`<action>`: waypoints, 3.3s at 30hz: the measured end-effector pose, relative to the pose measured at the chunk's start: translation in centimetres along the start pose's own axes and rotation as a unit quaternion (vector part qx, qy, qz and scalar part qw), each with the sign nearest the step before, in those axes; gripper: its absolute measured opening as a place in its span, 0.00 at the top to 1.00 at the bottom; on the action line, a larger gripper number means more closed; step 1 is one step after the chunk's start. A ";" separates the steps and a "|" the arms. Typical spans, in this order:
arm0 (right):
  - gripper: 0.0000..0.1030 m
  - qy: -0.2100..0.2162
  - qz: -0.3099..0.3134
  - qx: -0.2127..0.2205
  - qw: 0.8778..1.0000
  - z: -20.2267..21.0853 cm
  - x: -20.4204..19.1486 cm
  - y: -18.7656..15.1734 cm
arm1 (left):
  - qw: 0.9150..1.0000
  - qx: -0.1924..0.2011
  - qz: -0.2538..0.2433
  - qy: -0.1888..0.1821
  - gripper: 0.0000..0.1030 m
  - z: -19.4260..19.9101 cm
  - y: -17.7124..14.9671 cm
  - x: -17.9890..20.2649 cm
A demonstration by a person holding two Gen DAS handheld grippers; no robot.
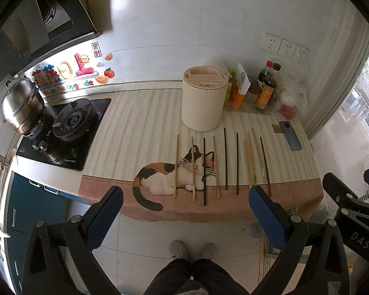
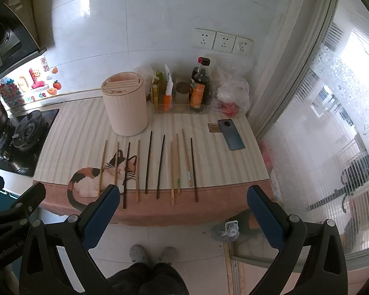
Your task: Organize utensils
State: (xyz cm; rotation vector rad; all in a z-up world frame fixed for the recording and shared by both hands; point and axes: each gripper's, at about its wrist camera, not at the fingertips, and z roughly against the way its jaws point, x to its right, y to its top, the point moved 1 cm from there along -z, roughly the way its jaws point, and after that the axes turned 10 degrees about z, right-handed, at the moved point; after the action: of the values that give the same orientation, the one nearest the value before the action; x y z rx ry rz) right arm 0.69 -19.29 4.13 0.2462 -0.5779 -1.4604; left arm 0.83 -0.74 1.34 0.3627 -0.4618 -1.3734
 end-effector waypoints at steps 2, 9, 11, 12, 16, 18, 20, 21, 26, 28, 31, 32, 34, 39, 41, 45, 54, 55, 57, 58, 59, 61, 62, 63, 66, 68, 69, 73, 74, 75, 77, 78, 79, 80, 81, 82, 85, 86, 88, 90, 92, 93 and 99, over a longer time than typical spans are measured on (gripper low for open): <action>0.00 0.001 -0.001 0.000 1.000 0.0 0.0 0.0 | 1.000 0.001 0.000 0.000 0.00 0.0 0.1 -0.1; 0.00 0.003 -0.001 0.000 1.000 -0.1 0.0 0.2 | 1.000 0.002 0.002 0.000 0.00 -0.2 0.5 -0.3; 0.00 0.004 -0.002 0.000 1.000 -0.2 0.0 0.3 | 1.000 0.004 0.001 0.000 0.00 -0.2 0.3 -0.4; 0.00 0.004 -0.004 0.000 1.000 -0.3 0.1 0.4 | 1.000 0.008 0.002 0.000 0.00 -0.2 0.4 -0.6; 0.00 0.008 -0.021 0.014 1.000 -1.4 0.8 0.8 | 0.999 0.052 0.006 0.017 0.00 -1.5 1.5 -0.8; 0.00 0.002 -0.032 0.026 0.999 -2.9 1.7 1.2 | 0.997 0.066 0.006 0.033 0.00 -2.8 2.2 -0.8; 0.00 -0.002 -0.039 0.025 0.999 -4.8 2.3 1.3 | 0.996 0.075 0.009 0.042 0.00 -4.3 2.8 -0.8; 0.00 -0.001 -0.045 0.019 0.999 -6.1 2.6 1.4 | 0.996 0.077 0.011 0.047 0.00 -5.3 3.1 -0.9; 0.07 0.004 -0.055 -0.003 0.998 -12.0 3.7 1.3 | 0.994 0.071 0.012 0.080 0.00 -10.1 3.6 -0.6; 0.13 0.008 -0.051 -0.016 0.999 -14.6 3.8 1.1 | 0.994 0.060 0.011 0.094 0.00 -12.5 3.6 -0.4; 0.22 0.020 -0.050 -0.039 0.998 -18.4 3.9 1.0 | 0.993 0.046 0.010 0.112 0.00 -15.5 3.5 -0.6; 0.24 0.026 -0.050 -0.048 0.997 -19.8 3.8 1.0 | 0.992 0.038 0.013 0.118 0.00 -16.8 3.6 -1.0; 0.29 0.033 -0.051 -0.065 0.996 -22.0 3.5 1.0 | 0.992 0.016 0.019 0.123 0.00 -18.8 3.7 -1.7; 0.39 0.057 -0.041 -0.111 0.991 -28.0 1.8 1.3 | 0.990 -0.039 0.035 0.128 0.00 -24.7 4.1 -3.6; 0.45 0.071 -0.040 -0.127 0.989 -29.8 0.8 1.3 | 0.989 -0.061 0.039 0.126 0.00 -27.0 4.2 -4.2; 0.50 0.104 -0.047 -0.163 0.980 -33.4 -1.4 1.7 | 0.986 -0.127 0.033 0.098 0.02 -31.8 3.8 -4.7; 0.50 0.133 -0.060 -0.243 0.959 -41.2 -5.3 2.4 | 0.975 -0.214 0.009 0.060 0.44 -38.9 2.8 -4.5; 0.50 0.128 -0.057 -0.248 0.959 -41.8 -5.5 2.5 | 0.974 -0.220 0.009 0.059 0.49 -39.2 2.7 -4.6; 0.50 0.119 -0.051 -0.261 0.957 -42.9 -6.1 2.5 | 0.973 -0.225 0.011 0.052 0.56 -39.5 2.6 -4.7; 0.50 0.115 -0.050 -0.267 0.956 -43.4 -6.3 2.5 | 0.973 -0.225 0.010 0.049 0.59 -39.4 2.7 -4.7; 0.50 0.108 -0.048 -0.273 0.955 -43.8 -6.5 2.5 | 0.973 -0.226 0.006 0.046 0.64 -39.3 2.7 -4.5; 0.50 0.097 -0.043 -0.283 0.953 -44.4 -6.9 2.4 | 0.974 -0.224 -0.004 0.042 0.77 -39.0 2.6 -4.2; 0.52 0.094 -0.040 -0.288 0.952 -44.7 -7.2 2.2 | 0.974 -0.224 -0.007 0.041 0.82 -38.9 2.6 -4.2; 0.54 0.090 -0.038 -0.292 0.951 -44.9 -7.4 2.1 | 0.974 -0.224 -0.012 0.040 0.85 -38.7 2.6 -4.0; 0.64 0.090 -0.037 -0.289 0.952 -44.7 -7.7 2.7 | 0.974 -0.225 -0.019 0.036 0.93 -38.4 2.0 -3.7; 0.77 0.089 -0.036 -0.290 0.952 -44.4 -8.1 3.0 | 0.973 -0.226 -0.022 0.033 0.94 -38.3 1.8 -3.6; 0.81 0.089 -0.032 -0.291 0.952 -44.4 -8.4 3.2 | 0.973 -0.227 -0.022 0.030 0.94 -38.3 1.7 -3.7; 0.94 0.093 -0.022 -0.309 0.946 -43.3 -10.4 3.6 | 0.973 -0.230 -0.026 0.020 0.96 -38.9 2.4 -4.8; 0.94 0.098 -0.022 -0.314 0.944 -43.1 -10.7 3.5 | 0.972 -0.231 -0.026 0.016 0.96 -38.8 2.3 -4.9; 0.94 0.102 -0.020 -0.318 0.942 -42.7 -10.9 3.3 | 0.972 -0.233 -0.027 0.013 0.96 -39.8 3.3 -6.2; 0.94 0.103 -0.017 -0.322 0.941 -42.0 -11.2 3.1 | 0.971 -0.236 -0.034 0.009 0.96 -40.0 4.0 -6.6; 0.94 0.104 -0.019 -0.322 0.941 -41.9 -11.3 2.9 | 0.971 -0.237 -0.035 0.008 0.96 -39.9 4.2 -6.9; 0.93 0.105 -0.023 -0.322 0.941 -41.7 -11.4 2.9 | 0.970 -0.238 -0.036 0.006 0.95 -39.8 4.2 -7.0; 0.93 0.107 -0.026 -0.323 0.940 -41.6 -11.4 2.8 | 0.970 -0.239 -0.037 0.006 0.95 -39.9 4.6 -7.1; 0.93 0.108 -0.031 -0.325 0.939 -41.4 -11.5 2.9 | 0.970 -0.240 -0.036 0.005 0.94 -40.0 4.9 -7.1; 0.93 0.109 -0.035 -0.326 0.938 -41.5 -11.5 2.8 | 0.970 -0.241 -0.032 0.003 0.94 -40.0 5.1 -7.1; 0.93 0.108 -0.036 -0.333 0.936 -41.4 -11.5 3.1 | 0.970 -0.241 -0.030 0.001 0.94 -40.3 5.6 -7.9; 0.93 0.108 -0.034 -0.332 0.937 -41.7 -11.1 2.7 | 0.970 -0.241 -0.030 0.001 0.94 -40.3 5.7 -8.0; 0.93 0.106 -0.030 -0.332 0.937 -41.9 -11.2 3.0 | 0.970 -0.240 -0.032 0.003 0.94 -40.6 5.8 -7.9; 0.93 0.104 -0.021 -0.335 0.936 -42.1 -11.3 2.9 | 0.970 -0.238 -0.035 0.008 0.94 -40.4 5.6 -7.7; 0.93 0.103 -0.014 -0.336 0.936 -42.5 -11.5 3.2 | 0.971 -0.238 -0.036 0.014 0.95 -40.5 5.4 -7.4; 0.93 0.102 -0.012 -0.335 0.937 -42.5 -11.6 3.3 | 0.970 -0.239 -0.031 0.015 0.96 -40.5 5.4 -7.2; 0.94 0.106 0.004 -0.335 0.936 -44.1 -12.8 5.7 | 0.971 -0.237 0.006 0.032 0.96 -41.0 6.5 -8.0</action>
State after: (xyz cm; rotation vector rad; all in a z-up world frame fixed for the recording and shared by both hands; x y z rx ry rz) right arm 27.91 -14.27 -32.92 -0.1388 0.1127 -1.5145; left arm 26.43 7.35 -31.34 0.0107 -0.0718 -1.4058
